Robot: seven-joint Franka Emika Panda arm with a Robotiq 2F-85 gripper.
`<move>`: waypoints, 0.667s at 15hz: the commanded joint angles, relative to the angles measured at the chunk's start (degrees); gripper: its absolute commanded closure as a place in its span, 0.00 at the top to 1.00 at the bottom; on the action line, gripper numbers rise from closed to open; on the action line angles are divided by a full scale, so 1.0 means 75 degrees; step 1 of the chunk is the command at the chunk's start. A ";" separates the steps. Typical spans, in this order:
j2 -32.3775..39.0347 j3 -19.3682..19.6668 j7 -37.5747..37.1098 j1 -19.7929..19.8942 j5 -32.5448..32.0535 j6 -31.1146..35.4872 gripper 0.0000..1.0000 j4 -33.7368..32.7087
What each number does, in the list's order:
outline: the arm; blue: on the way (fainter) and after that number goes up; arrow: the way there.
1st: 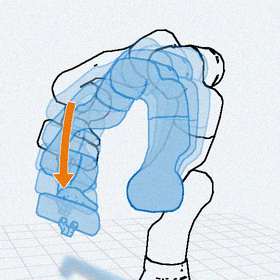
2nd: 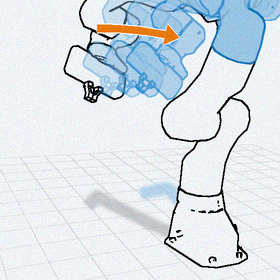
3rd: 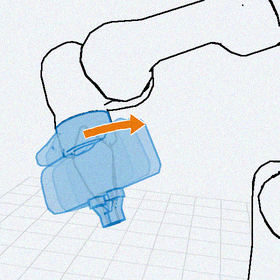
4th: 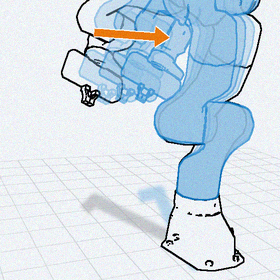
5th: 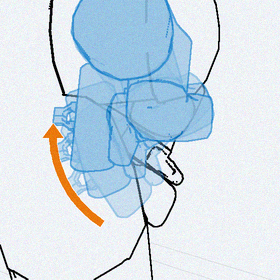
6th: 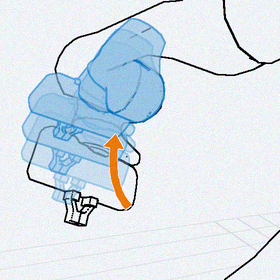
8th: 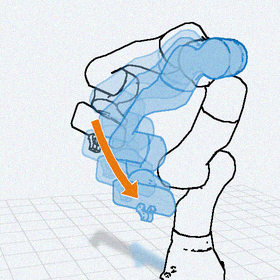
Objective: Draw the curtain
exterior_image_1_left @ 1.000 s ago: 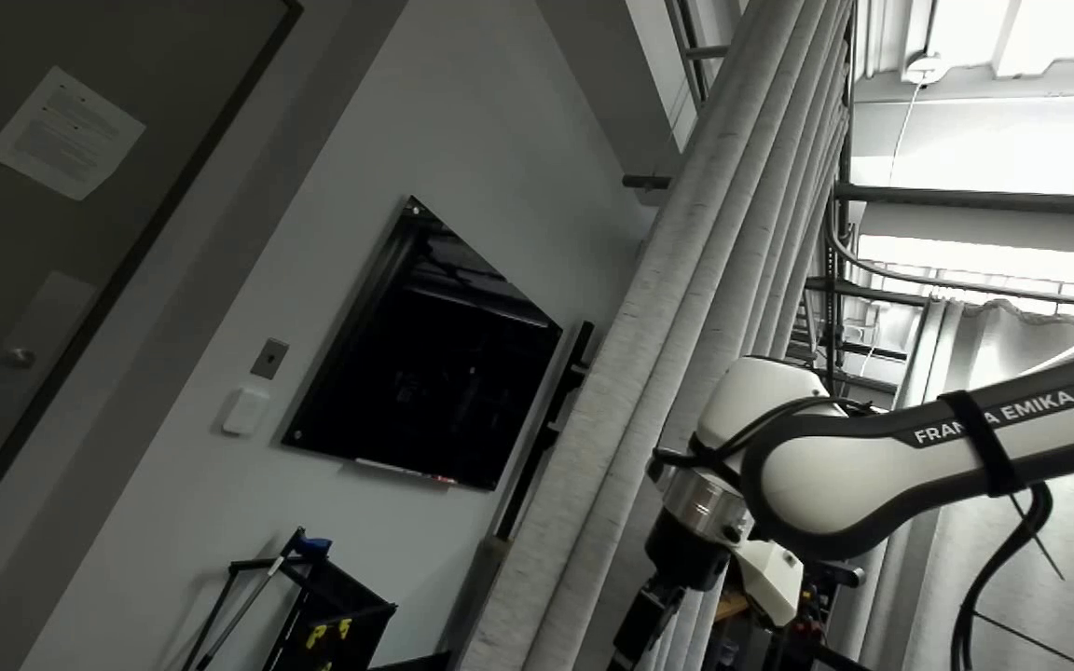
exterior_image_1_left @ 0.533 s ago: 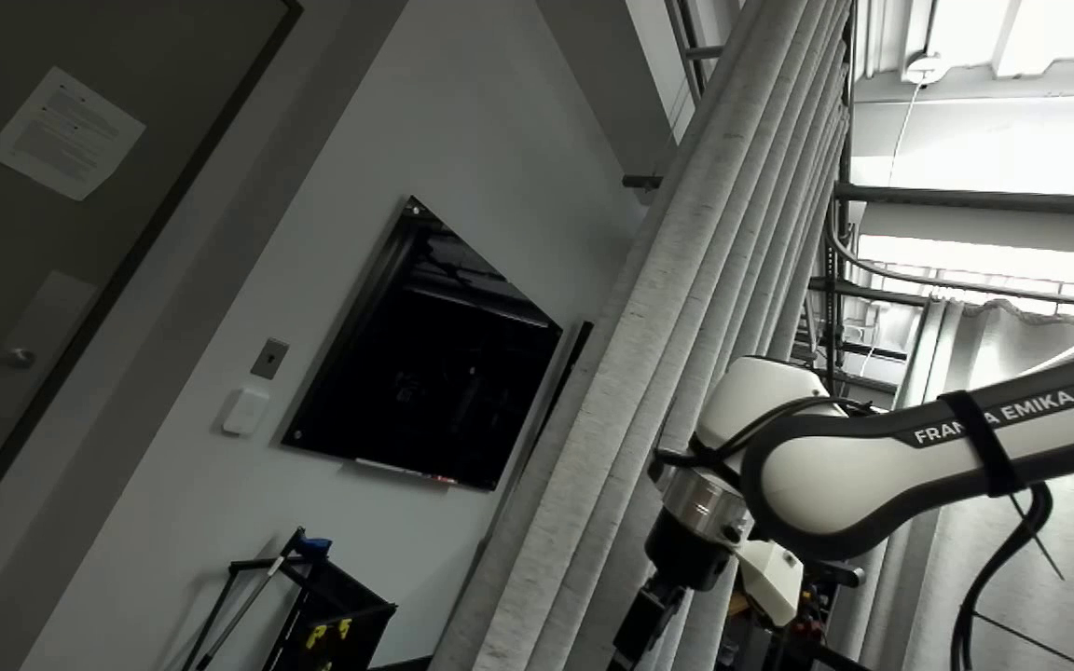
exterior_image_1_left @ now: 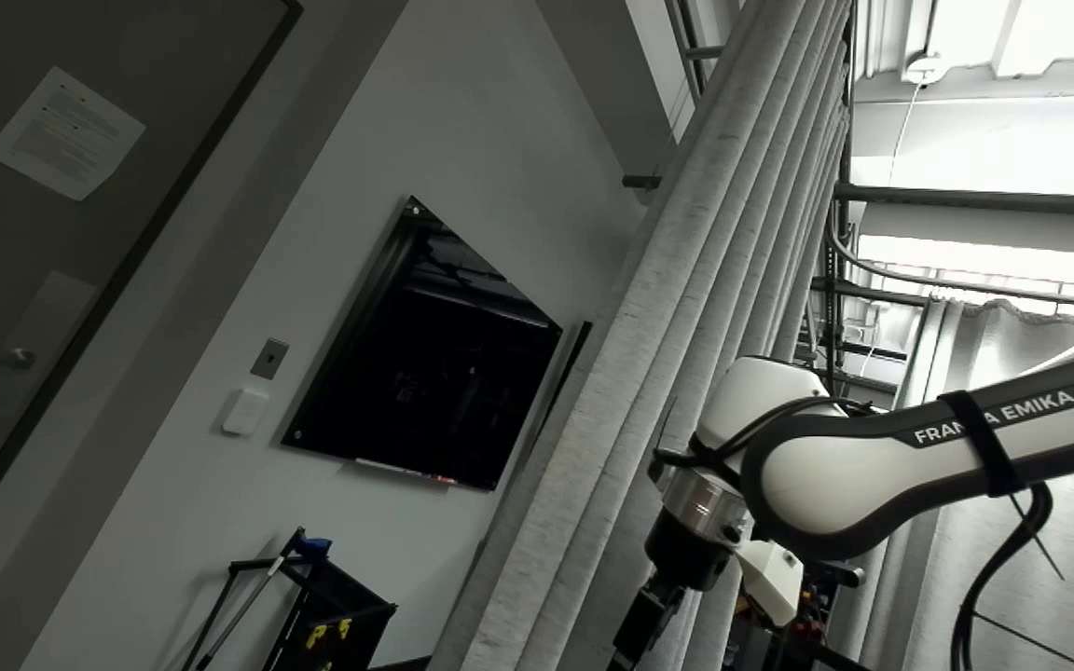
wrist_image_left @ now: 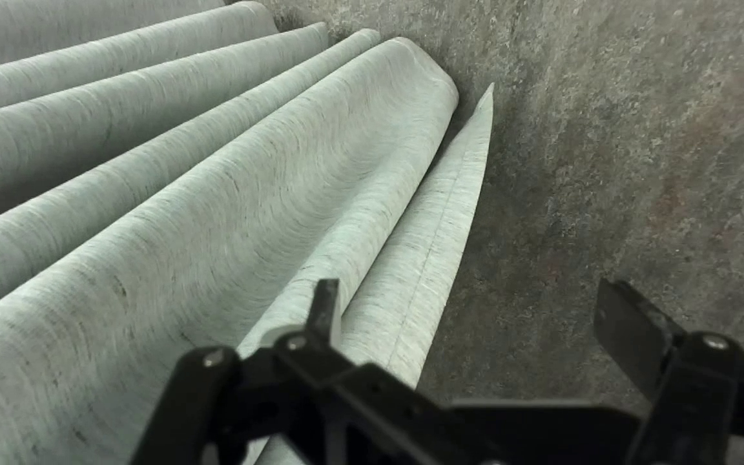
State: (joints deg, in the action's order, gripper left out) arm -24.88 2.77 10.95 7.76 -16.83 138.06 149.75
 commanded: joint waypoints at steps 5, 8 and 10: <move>-0.0005 0.0075 -0.0029 -0.0081 -0.0039 -0.0033 1.00 -0.0015; 0.0015 0.0092 -0.0310 -0.0084 0.0106 0.0454 1.00 0.0085; 0.0036 0.0046 -0.0670 -0.0025 0.0126 0.0844 1.00 0.0133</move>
State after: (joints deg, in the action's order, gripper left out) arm -24.77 2.82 9.45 7.76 -16.38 139.43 149.81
